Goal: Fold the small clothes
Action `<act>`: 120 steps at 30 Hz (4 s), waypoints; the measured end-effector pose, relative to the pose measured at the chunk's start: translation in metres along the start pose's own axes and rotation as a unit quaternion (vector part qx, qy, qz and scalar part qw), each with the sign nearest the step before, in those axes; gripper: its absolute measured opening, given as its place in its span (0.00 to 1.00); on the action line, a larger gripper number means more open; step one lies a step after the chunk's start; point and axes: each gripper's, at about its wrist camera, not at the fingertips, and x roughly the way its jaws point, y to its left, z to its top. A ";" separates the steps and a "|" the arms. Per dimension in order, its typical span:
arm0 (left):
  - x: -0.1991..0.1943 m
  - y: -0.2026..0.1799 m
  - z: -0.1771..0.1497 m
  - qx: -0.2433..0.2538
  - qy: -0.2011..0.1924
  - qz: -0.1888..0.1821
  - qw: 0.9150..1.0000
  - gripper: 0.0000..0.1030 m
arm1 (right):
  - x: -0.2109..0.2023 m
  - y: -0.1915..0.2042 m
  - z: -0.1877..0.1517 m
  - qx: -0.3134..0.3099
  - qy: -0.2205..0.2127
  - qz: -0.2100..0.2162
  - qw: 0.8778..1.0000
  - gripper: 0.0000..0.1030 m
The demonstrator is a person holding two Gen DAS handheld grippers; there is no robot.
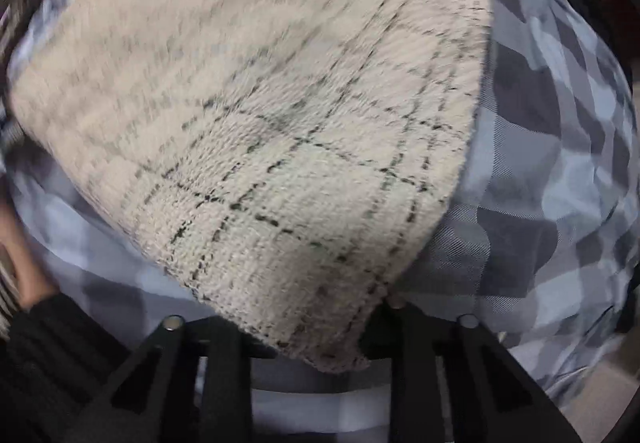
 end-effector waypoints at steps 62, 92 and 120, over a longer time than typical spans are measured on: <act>-0.058 0.036 0.065 -0.284 -0.104 0.012 0.953 0.99 | -0.092 -0.066 0.022 0.403 -0.206 0.161 0.877 0.81; -0.063 -0.010 0.069 -0.183 -0.250 0.242 0.919 1.00 | -0.094 -0.122 0.032 0.297 -0.272 -0.019 0.915 0.74; -0.074 0.141 -0.007 -0.521 -0.177 0.226 0.804 1.00 | -0.081 -0.158 0.027 0.330 -0.259 -0.185 0.889 0.94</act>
